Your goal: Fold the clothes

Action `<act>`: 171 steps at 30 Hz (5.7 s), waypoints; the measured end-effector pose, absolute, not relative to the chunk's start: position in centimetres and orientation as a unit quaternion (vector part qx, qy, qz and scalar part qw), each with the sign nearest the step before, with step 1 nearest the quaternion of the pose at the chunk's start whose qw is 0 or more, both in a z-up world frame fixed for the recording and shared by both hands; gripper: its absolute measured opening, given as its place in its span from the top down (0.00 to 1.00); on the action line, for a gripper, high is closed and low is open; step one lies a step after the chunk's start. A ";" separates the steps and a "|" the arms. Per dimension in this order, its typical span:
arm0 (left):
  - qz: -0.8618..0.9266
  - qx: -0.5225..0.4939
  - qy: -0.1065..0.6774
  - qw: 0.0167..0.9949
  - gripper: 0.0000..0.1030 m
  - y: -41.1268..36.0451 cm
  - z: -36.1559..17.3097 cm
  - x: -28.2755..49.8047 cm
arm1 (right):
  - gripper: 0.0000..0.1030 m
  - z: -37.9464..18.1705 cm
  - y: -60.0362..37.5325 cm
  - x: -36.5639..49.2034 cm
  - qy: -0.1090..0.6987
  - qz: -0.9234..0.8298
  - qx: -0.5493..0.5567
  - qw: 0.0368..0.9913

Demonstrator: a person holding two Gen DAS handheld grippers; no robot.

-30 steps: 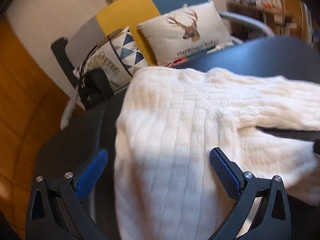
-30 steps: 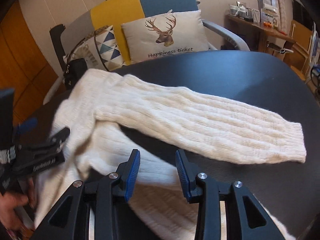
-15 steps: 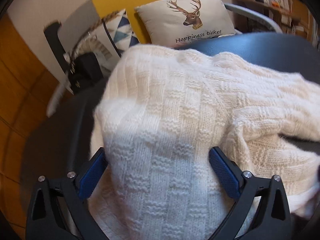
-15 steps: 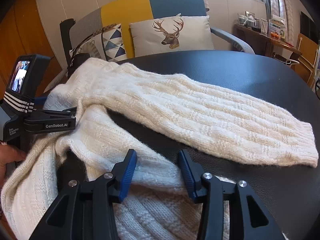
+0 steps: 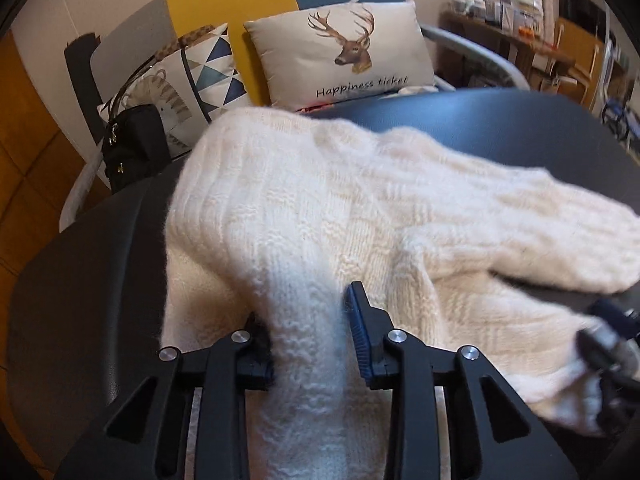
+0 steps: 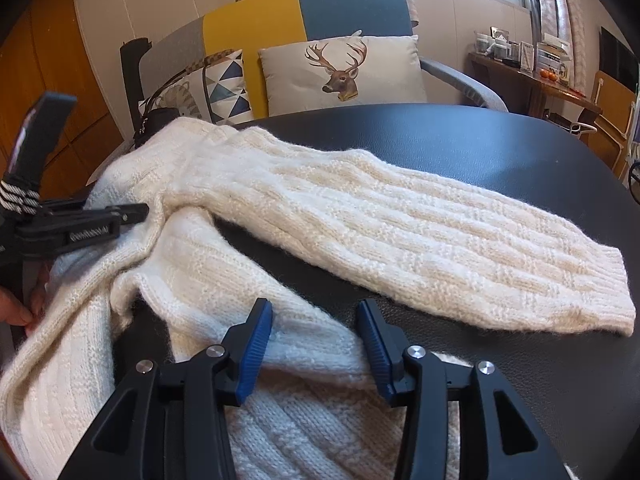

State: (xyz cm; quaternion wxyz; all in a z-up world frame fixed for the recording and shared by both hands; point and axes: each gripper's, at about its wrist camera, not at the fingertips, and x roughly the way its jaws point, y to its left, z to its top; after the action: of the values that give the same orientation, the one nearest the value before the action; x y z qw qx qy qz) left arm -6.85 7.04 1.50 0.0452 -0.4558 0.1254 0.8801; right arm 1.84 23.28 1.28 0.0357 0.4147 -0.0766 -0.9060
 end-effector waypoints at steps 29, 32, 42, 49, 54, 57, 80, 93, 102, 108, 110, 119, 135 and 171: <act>0.837 -0.433 0.318 0.106 0.30 14.4 5.0 -8.0 | 0.55 3.6 17.8 -2.0 -0.030 -0.876 0.473 0.090; 0.808 -0.456 0.364 0.078 0.30 15.8 1.7 -9.5 | 0.55 3.8 18.3 -1.6 -0.043 -0.869 0.484 0.093; 0.825 -0.473 0.292 0.103 0.37 13.3 -0.2 -11.3 | 0.55 3.9 18.2 -1.2 -0.041 -0.874 0.475 0.091; 0.825 -0.485 0.257 0.133 0.86 12.1 0.1 -11.6 | 0.55 3.7 18.8 -1.3 -0.057 -0.874 0.474 0.087; 0.846 -0.474 0.203 0.139 0.89 10.3 2.7 -11.9 | 0.55 3.6 19.0 -1.2 -0.059 -0.875 0.473 0.083; 0.851 -0.470 0.192 0.136 0.89 9.4 3.6 -11.9 | 0.55 3.6 19.1 -1.3 -0.060 -0.876 0.472 0.080; 0.899 -0.436 -0.008 -0.036 0.95 -17.1 6.8 -3.0 | 0.55 3.9 18.4 -2.6 -0.025 -0.874 0.483 0.046; 0.896 -0.427 0.072 0.102 0.90 -10.2 5.2 -1.0 | 0.53 4.8 17.8 -3.1 -0.017 -0.869 0.495 0.011; 0.878 -0.409 0.196 0.152 0.76 -2.2 3.1 -2.0 | 0.53 4.8 18.1 -2.8 -0.022 -0.870 0.492 0.026; 0.877 -0.416 0.164 0.174 0.47 -4.3 3.0 -2.2 | 0.51 4.9 18.3 -2.8 -0.028 -0.873 0.486 0.030; 0.875 -0.409 0.187 0.178 0.45 -4.0 2.8 -2.0 | 0.51 5.0 18.3 -2.8 -0.029 -0.874 0.485 0.027; 0.857 -0.400 0.310 0.098 0.42 -0.6 0.7 -5.1 | 0.50 5.2 18.3 -2.8 -0.032 -0.876 0.481 0.026; 0.899 -0.412 0.124 0.087 0.91 -4.4 3.1 -7.2 | 0.50 5.1 13.8 -5.0 -0.019 -0.865 0.494 0.084; 0.881 -0.469 -0.011 -0.060 0.89 -25.6 1.0 -6.4 | 0.37 1.7 21.3 -4.0 0.095 -0.860 0.501 -0.016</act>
State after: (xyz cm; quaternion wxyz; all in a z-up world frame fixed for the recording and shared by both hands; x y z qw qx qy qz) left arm -6.40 -25.64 1.04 -0.0600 -0.4686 -0.0113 0.8813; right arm -3.97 21.26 1.73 -0.0156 0.5008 0.0946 -0.8603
